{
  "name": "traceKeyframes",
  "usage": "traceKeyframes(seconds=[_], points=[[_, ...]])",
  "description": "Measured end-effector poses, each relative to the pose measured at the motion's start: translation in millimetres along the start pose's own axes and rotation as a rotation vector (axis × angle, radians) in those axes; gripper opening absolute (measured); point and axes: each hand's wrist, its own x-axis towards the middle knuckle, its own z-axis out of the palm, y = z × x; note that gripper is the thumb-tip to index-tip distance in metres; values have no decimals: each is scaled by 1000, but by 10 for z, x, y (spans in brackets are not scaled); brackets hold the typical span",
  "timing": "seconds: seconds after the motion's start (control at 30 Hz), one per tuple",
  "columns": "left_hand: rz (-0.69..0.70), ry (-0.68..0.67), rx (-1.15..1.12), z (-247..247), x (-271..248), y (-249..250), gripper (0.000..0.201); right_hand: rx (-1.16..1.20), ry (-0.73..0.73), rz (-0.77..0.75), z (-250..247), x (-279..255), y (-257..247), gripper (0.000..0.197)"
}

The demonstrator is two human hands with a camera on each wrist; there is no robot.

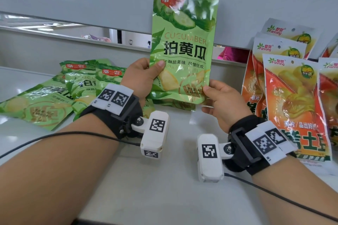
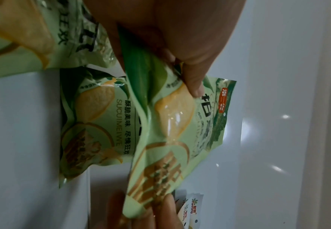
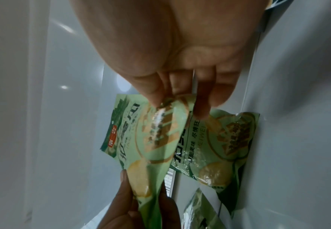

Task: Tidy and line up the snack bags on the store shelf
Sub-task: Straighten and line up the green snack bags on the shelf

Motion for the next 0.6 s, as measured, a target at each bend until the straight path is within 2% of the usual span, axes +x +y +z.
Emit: traceKeyframes(seconds=[0.07, 0.13, 0.2, 0.23, 0.3, 0.33, 0.37, 0.43, 0.47, 0.53, 0.6], points=[[6, 22, -2, 4, -5, 18, 19, -20, 127, -19, -30, 0, -13, 7], [0, 28, -21, 26, -40, 57, 18, -3, 151, -58, -46, -22, -47, 15], [6, 3, -9, 63, -104, 107, 27, 39, 14, -72, -8, -90, -112, 28], [4, -22, -5, 82, -144, 136, 28, 60, -74, -64, 23, -133, -141, 44], [-34, -121, -49, 120, -236, 189, 32, 121, -216, -44, 99, -183, -175, 74], [-56, -188, -87, 141, -280, 214, 39, 160, -262, -45, 137, -196, -181, 78], [-70, -244, -125, 166, -322, 216, 48, 196, -290, -62, 167, -199, -164, 71], [-54, -250, -152, 218, -393, 263, 57, 210, -292, -122, 203, -219, -188, 42], [-35, -210, -150, 226, -417, 300, 54, 214, -278, -139, 195, -214, -204, 37], [8, -45, -57, 199, -434, 324, 38, 233, -313, -146, 146, -181, -179, 39], [45, 76, 191, 94, -424, 282, 28, 263, -369, -113, 107, -153, -138, 40]])
